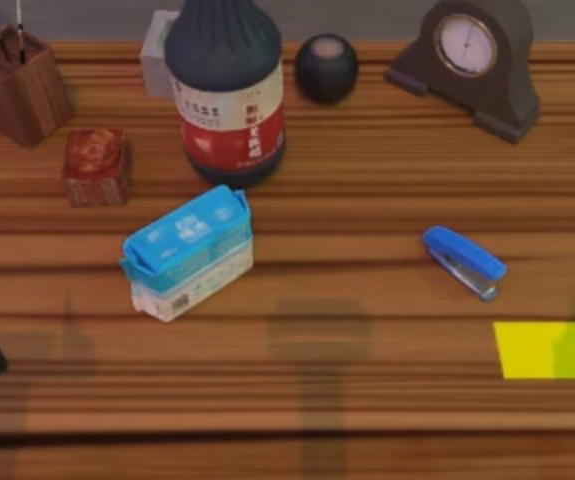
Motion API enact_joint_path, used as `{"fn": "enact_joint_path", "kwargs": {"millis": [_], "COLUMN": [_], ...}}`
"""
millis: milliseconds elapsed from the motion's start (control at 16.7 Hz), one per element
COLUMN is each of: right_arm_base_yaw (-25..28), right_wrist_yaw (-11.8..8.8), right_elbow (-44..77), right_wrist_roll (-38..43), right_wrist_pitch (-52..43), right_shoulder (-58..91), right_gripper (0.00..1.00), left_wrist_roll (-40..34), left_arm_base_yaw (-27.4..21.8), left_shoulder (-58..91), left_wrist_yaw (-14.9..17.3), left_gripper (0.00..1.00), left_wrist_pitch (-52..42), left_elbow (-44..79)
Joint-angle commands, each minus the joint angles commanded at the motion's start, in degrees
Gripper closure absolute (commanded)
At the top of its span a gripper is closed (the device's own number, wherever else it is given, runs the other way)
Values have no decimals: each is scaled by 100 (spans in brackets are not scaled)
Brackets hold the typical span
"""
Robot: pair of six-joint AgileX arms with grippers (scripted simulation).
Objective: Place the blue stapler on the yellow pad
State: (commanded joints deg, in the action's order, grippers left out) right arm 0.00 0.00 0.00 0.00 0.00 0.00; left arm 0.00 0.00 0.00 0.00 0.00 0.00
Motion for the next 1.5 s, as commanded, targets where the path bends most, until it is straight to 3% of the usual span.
{"fn": "enact_joint_path", "kwargs": {"millis": [300, 540, 1500], "right_arm_base_yaw": [92, 351, 1848], "right_wrist_yaw": [-15, -19, 0], "right_elbow": [347, 1620, 9129], "right_wrist_roll": [-65, -284, -1629], "right_wrist_pitch": [-260, -1124, -6340], "right_shoulder": [351, 1663, 10738], "right_gripper": [0, 0, 0], "left_wrist_roll": [0, 0, 0], "left_arm_base_yaw": [0, 0, 0], "left_shoulder": [0, 0, 0], "left_wrist_yaw": [0, 0, 0], "left_gripper": [0, 0, 0], "left_wrist_pitch": [0, 0, 0], "left_elbow": [0, 0, 0]}}
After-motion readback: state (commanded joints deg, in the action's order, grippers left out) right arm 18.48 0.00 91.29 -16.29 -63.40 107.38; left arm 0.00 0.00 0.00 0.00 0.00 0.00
